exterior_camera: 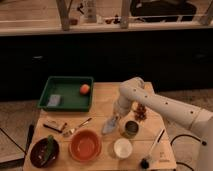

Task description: Place towel in table surface

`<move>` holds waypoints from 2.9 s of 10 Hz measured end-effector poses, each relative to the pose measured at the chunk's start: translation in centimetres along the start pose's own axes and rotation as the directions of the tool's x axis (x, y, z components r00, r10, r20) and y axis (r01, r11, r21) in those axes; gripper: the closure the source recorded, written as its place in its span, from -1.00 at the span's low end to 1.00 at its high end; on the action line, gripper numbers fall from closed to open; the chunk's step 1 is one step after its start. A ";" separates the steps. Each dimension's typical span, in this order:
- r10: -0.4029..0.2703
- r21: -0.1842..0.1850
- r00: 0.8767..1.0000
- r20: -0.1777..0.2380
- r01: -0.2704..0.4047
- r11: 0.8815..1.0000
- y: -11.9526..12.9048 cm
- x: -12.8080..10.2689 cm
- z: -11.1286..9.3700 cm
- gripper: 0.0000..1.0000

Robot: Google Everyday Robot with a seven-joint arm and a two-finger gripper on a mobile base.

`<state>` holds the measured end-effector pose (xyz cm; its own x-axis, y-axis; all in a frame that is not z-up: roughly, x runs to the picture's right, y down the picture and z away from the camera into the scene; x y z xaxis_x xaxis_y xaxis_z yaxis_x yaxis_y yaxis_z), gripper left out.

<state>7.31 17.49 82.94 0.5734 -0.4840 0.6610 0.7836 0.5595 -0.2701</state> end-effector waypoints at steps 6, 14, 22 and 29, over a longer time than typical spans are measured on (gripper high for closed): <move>-0.020 -0.016 1.000 0.005 0.020 1.000 -0.6 -0.3 0.3 -0.55; -0.039 -0.046 0.999 0.013 0.040 0.998 -1.6 0.0 1.2 -0.60; -0.055 -0.032 0.998 0.008 0.056 0.998 -1.4 0.2 1.1 -0.60; -0.057 -0.033 0.998 0.009 0.057 0.998 -1.4 0.2 1.1 -0.60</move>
<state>6.00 17.35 84.22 0.5259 -0.5093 0.6813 0.8224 0.5087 -0.2546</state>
